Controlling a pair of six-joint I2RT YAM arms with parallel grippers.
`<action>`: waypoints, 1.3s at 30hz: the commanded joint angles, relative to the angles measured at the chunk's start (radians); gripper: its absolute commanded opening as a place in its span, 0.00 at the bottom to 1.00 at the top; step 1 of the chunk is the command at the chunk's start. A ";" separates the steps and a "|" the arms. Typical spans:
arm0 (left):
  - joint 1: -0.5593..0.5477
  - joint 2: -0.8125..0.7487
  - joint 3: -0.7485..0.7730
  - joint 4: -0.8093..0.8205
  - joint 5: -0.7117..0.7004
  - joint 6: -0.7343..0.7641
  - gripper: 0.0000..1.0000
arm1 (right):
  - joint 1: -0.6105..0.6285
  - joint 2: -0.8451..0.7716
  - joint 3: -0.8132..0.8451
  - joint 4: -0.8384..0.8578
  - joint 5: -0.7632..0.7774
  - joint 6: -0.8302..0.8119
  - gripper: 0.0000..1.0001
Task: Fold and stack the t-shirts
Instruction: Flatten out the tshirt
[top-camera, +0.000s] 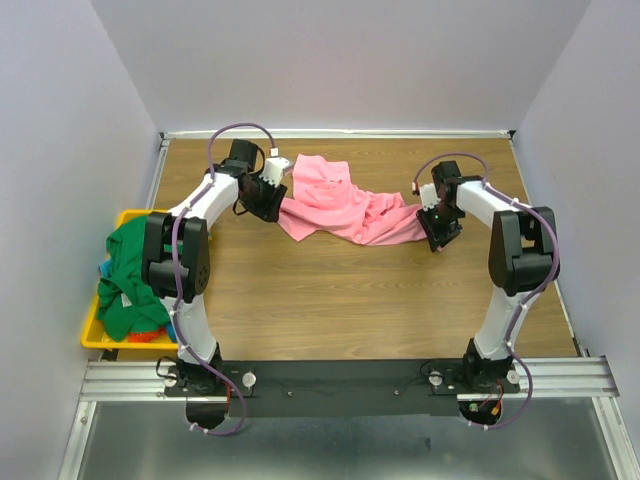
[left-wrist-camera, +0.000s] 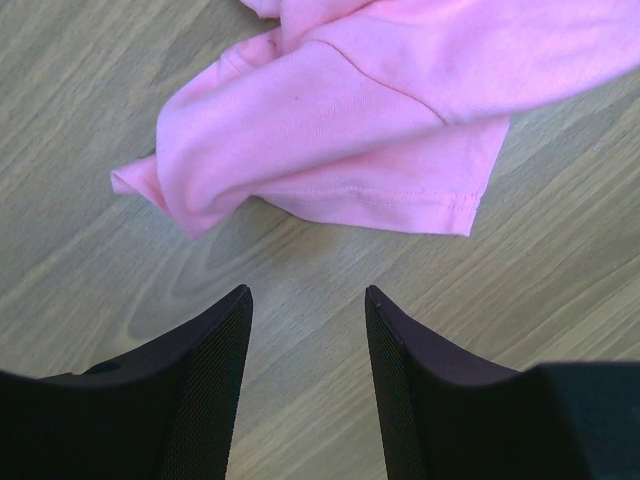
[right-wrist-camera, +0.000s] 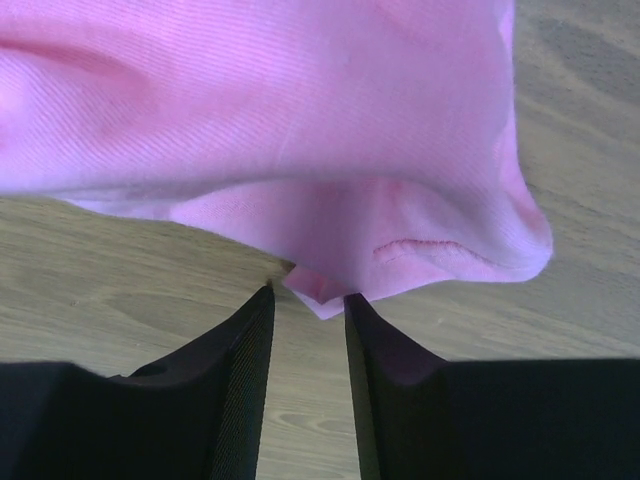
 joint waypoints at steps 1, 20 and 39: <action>0.000 -0.025 -0.017 0.003 0.026 0.002 0.57 | 0.004 0.021 -0.054 0.061 0.026 -0.009 0.40; 0.009 0.014 0.094 -0.014 -0.032 0.063 0.62 | -0.060 -0.307 -0.192 0.066 0.184 -0.156 0.01; 0.024 0.220 0.237 -0.092 0.084 0.103 0.49 | -0.109 -0.303 -0.180 0.024 0.156 -0.164 0.00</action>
